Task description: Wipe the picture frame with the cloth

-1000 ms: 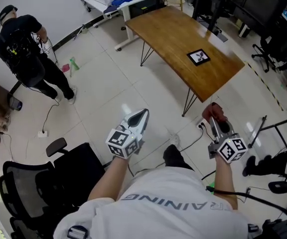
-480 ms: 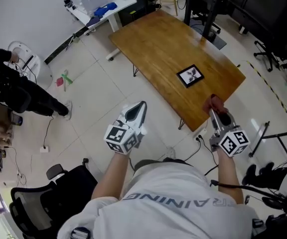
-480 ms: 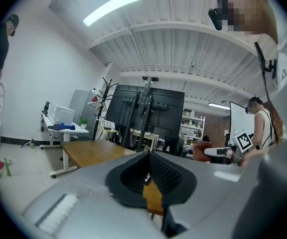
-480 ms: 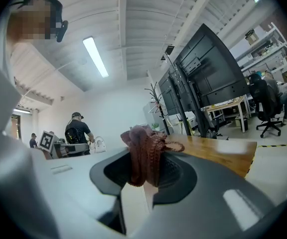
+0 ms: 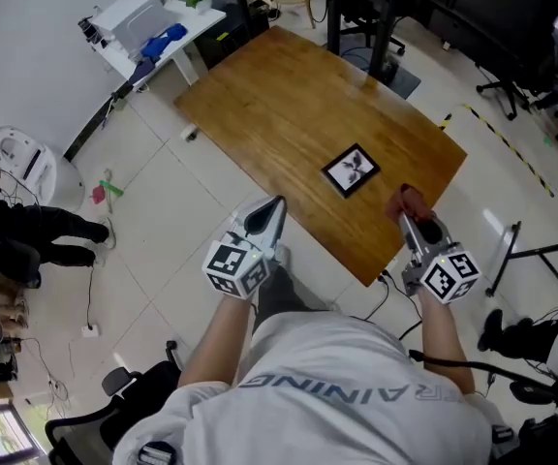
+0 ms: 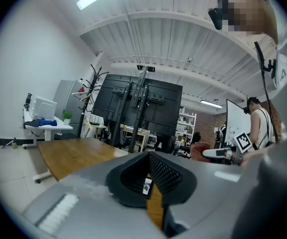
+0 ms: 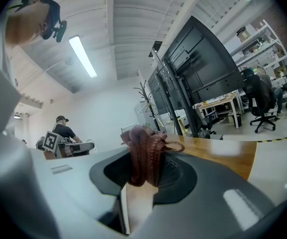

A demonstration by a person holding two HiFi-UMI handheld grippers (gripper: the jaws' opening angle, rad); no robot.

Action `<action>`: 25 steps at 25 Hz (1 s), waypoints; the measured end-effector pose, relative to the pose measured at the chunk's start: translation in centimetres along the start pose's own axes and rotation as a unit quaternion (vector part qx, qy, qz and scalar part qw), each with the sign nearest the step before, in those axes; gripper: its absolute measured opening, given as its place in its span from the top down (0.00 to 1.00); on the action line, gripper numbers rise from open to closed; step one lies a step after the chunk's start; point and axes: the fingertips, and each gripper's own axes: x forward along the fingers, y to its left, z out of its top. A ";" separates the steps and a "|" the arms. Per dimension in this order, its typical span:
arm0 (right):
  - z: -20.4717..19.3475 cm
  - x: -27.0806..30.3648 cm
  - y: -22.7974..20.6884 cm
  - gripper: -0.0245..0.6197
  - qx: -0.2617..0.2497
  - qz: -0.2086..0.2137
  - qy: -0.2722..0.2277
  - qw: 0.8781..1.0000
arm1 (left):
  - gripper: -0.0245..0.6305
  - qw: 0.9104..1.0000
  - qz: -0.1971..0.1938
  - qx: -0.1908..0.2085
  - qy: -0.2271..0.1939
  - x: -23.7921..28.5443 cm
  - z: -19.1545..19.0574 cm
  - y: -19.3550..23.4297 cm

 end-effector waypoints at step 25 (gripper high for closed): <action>1.7 9.2 -6.0 0.79 0.052 -0.281 -0.079 0.955 | 0.95 0.952 -0.287 0.047 0.097 23.6 2.8 10.0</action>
